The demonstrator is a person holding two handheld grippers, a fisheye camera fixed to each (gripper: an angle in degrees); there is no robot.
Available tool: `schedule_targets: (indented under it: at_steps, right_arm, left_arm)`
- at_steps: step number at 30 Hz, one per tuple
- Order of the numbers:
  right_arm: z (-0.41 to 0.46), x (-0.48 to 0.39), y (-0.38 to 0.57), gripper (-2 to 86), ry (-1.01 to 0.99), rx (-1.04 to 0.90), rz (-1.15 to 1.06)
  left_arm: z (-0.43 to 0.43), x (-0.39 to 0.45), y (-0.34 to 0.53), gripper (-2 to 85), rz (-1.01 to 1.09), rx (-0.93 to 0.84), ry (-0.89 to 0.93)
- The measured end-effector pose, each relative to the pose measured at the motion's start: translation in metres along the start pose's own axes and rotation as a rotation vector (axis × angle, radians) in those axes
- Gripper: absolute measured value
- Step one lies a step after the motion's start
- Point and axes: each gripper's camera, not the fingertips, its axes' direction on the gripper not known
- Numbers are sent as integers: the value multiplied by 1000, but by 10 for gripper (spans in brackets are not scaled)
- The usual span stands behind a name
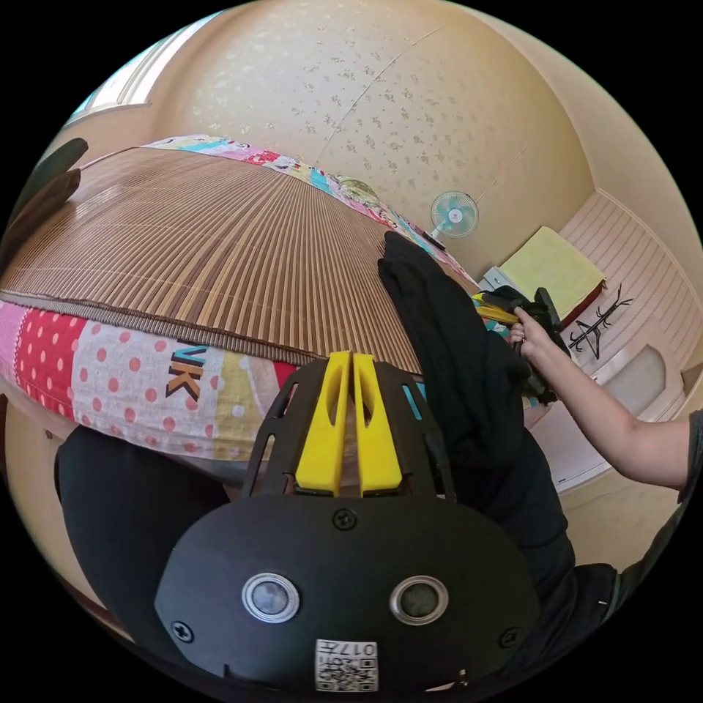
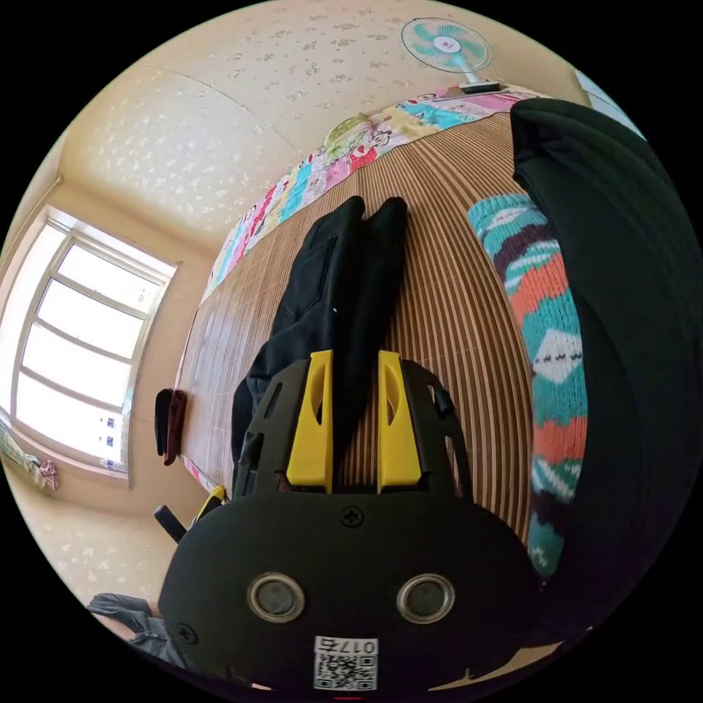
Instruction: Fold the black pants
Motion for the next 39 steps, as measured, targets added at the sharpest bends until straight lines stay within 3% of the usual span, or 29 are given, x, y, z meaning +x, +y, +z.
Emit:
schedule_targets:
  at_steps: [5,11,16,21,25,33,39]
  right_arm:
    - [17,39,-44,115,28,-41,40]
    - [25,55,-58,78,-162,-62,-13]
    - [-21,7,-14,37,-436,-29,-281]
    - [-74,-54,69,19,-587,-67,-533]
    - [-131,-82,135,8,-671,-99,-721]
    - [-244,-108,197,3,-671,-115,-860]
    - [-333,-140,248,2,-757,11,-977]
  left_arm:
    - [4,20,15,-10,-5,3,5]
    - [-4,43,12,-6,-53,-93,71]
    - [-35,105,-47,39,50,53,284]
    - [-3,185,-131,154,54,43,552]
    - [16,238,-136,222,16,-77,602]
    - [-112,381,-52,118,250,30,617]
    - [-224,446,-24,119,291,69,705]
